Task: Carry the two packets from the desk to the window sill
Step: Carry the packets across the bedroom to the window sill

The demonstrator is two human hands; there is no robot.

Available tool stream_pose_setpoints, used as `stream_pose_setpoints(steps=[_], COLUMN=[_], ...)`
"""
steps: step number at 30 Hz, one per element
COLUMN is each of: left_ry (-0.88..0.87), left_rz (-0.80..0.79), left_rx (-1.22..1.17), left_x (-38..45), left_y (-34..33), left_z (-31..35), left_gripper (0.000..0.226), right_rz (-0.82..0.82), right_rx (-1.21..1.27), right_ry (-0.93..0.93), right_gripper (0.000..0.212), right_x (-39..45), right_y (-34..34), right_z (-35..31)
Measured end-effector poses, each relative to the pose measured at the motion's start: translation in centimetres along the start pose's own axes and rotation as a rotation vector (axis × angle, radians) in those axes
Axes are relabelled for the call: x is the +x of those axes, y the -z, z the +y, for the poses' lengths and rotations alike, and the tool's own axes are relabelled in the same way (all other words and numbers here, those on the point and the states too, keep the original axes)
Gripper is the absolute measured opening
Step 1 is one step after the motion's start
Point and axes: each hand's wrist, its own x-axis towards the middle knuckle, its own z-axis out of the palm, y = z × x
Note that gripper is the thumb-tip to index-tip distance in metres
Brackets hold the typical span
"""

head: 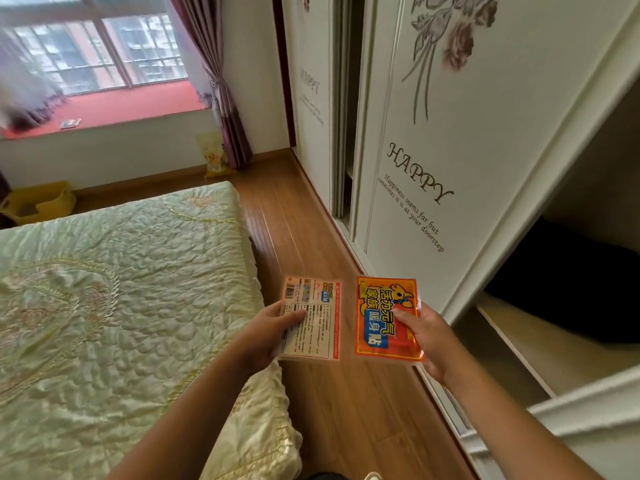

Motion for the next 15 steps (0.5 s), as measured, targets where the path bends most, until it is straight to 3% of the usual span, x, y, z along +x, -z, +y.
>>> stream_pose_setpoints(steps=[15], left_ry=[-0.051], left_rz=[0.111], left_rx=[-0.082], left_x=[8.5], left_y=[0.0], left_z=[5.3], left_gripper=[0.032], right_rz=[-0.149], right_rx=[-0.042], right_ry=[-0.027], right_gripper=[0.016], right_x=[12.2], right_y=[0.1], right_z=[-5.1])
